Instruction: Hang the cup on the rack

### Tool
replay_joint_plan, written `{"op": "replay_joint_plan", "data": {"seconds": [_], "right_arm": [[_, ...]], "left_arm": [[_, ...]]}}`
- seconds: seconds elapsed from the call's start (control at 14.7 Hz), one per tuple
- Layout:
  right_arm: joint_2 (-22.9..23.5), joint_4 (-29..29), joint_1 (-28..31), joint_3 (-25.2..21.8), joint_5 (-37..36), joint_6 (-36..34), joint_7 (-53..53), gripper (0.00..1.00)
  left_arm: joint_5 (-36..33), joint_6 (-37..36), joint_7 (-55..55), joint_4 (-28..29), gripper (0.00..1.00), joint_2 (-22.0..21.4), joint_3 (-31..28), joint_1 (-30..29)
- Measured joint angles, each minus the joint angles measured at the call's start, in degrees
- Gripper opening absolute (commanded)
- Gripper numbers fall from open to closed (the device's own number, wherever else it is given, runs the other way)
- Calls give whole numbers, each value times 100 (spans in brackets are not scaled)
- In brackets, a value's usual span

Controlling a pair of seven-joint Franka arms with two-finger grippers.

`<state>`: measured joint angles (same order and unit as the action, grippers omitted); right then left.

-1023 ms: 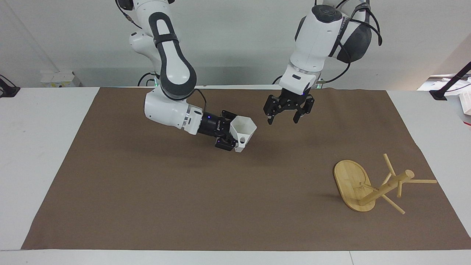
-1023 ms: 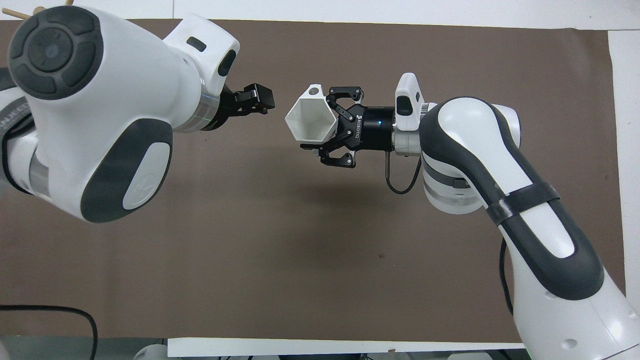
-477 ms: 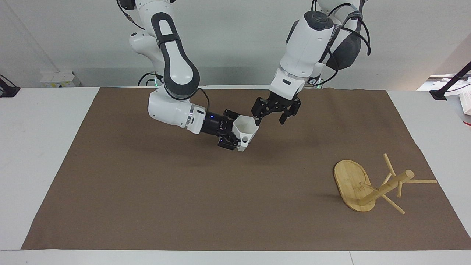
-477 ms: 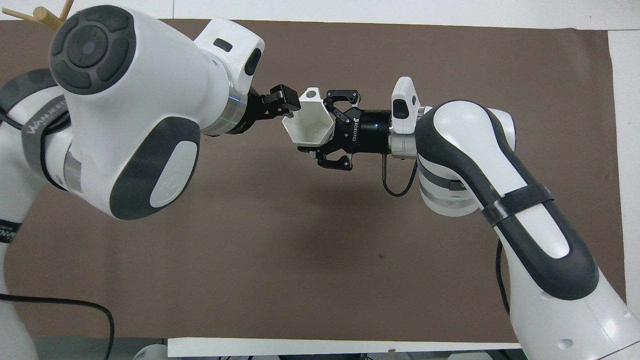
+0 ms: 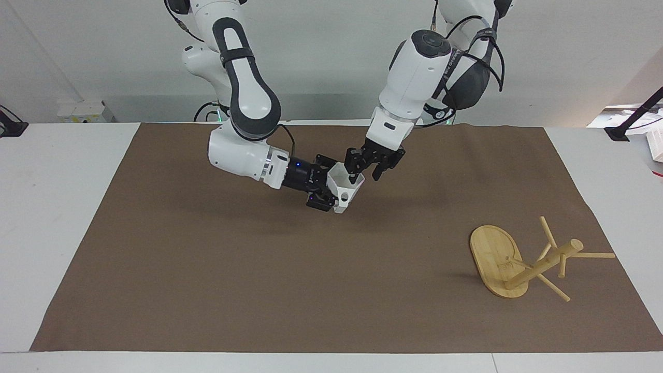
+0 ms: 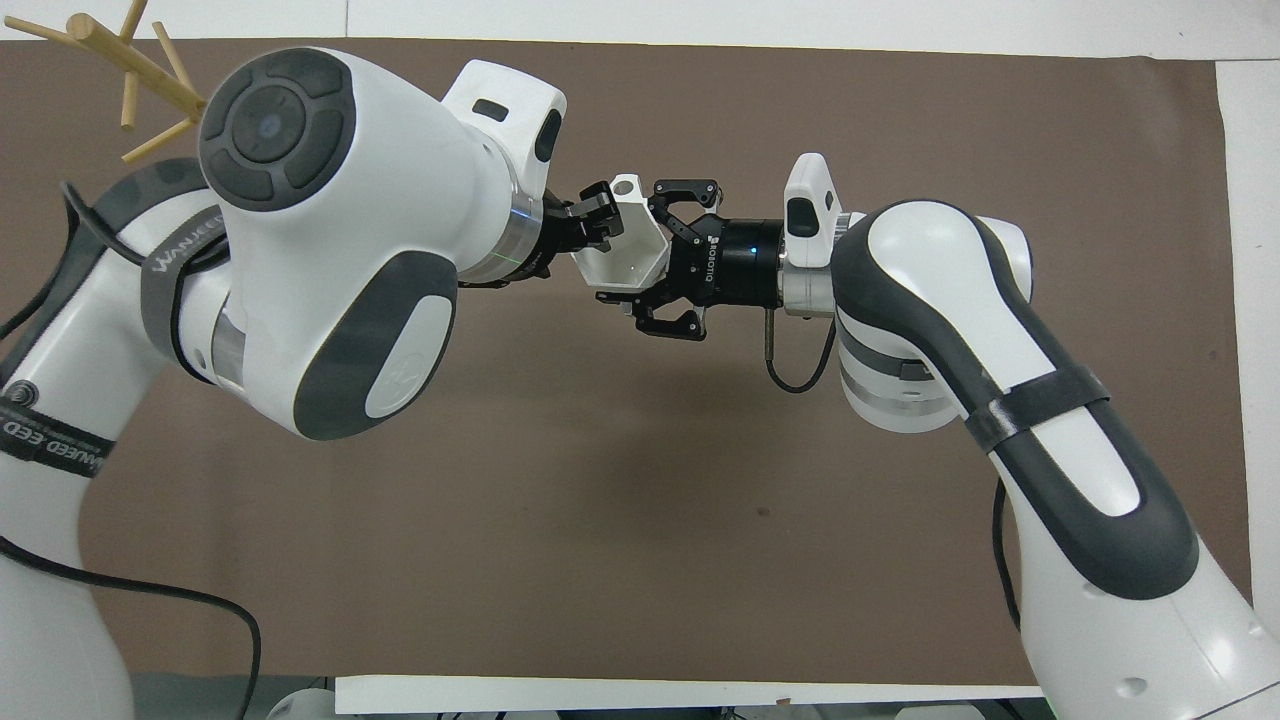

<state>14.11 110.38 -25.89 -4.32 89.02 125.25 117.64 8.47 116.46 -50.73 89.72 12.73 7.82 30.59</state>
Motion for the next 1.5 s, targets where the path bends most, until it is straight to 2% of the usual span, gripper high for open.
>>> {"op": "replay_joint_plan", "data": {"seconds": [0.2, 0.27, 0.41, 0.48, 0.95, 1.16, 1.36, 1.5], "right_arm": [[0, 2, 4, -9, 0, 101, 0, 23], [-2, 0, 5, -16, 4, 122, 0, 33], [-9, -3, -3, -3, 6, 191, 4, 74], [-9, -4, -2, -2, 7, 196, 4, 100], [-8, 4, 41, -15, 25, 152, 3, 100], [-13, 25, 386, -31, 7, -425, 77, 100], [-37, 97, 1181, -71, -618, -1380, 217, 100], [-103, 88, 1804, -92, -1333, -1874, 233, 100]], "left_arm": [[1, 226, -104, 162, 0, 1, -3, 74], [1, 238, -104, 175, 0, 1, -15, 74], [4, 264, -155, 183, 0, 2, -26, 73], [4, 269, -156, 183, 0, 2, -27, 73], [-216, 320, -254, 182, 0, -2, -72, 64], [-239, 515, -738, 229, 0, -3, -147, 6], [-254, 1479, -910, 610, 0, -3, -189, -316], [-254, 2697, -916, 1134, 0, -41, -201, -615]]}}
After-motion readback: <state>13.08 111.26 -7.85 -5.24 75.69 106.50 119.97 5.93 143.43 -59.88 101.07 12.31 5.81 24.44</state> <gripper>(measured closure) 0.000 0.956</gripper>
